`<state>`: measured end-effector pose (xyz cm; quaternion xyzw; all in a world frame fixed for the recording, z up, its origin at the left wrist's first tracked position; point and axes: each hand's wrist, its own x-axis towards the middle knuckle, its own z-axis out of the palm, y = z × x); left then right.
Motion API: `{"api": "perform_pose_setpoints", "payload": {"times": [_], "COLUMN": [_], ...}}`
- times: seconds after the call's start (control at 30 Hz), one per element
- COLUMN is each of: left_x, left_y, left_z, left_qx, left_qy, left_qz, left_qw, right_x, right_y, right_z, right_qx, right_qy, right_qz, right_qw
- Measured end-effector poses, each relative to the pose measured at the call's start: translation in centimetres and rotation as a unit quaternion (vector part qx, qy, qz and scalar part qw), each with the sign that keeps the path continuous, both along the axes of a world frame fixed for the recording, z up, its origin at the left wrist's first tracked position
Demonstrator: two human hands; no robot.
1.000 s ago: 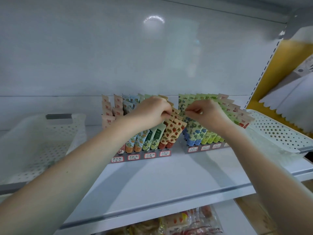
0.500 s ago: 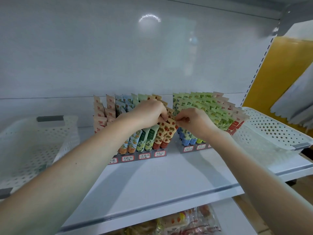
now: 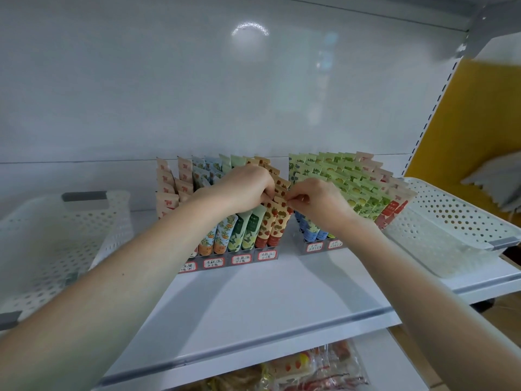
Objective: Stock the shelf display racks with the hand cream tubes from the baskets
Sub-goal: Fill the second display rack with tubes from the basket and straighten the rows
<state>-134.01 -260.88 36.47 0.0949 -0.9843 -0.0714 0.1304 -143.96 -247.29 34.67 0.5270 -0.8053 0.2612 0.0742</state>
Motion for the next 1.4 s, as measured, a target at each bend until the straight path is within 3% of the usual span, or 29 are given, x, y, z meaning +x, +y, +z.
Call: {"api": "perform_pose_setpoints", "payload": {"times": [0.7,0.97,1.4], "left_x": [0.3,0.1,-2.0], "left_y": [0.4,-0.4,-1.4], "left_z": [0.5,1.9,1.8], "left_qx": [0.028,0.055,-0.027], "left_qy": [-0.018,0.062,-0.028], "left_qz": [-0.007,0.016,-0.003], "left_qw": [0.999,0.996,0.999], "right_x": [0.3,-1.6,-1.3], "right_y": [0.6,0.5,-1.7], "right_z": [0.2,1.6,1.9], "right_qx": [-0.007,-0.014,0.071], "right_qy": [-0.044,-0.063,-0.029], "right_qz": [0.005,-0.024,-0.015], "right_qw": [0.999,0.998,0.997]}}
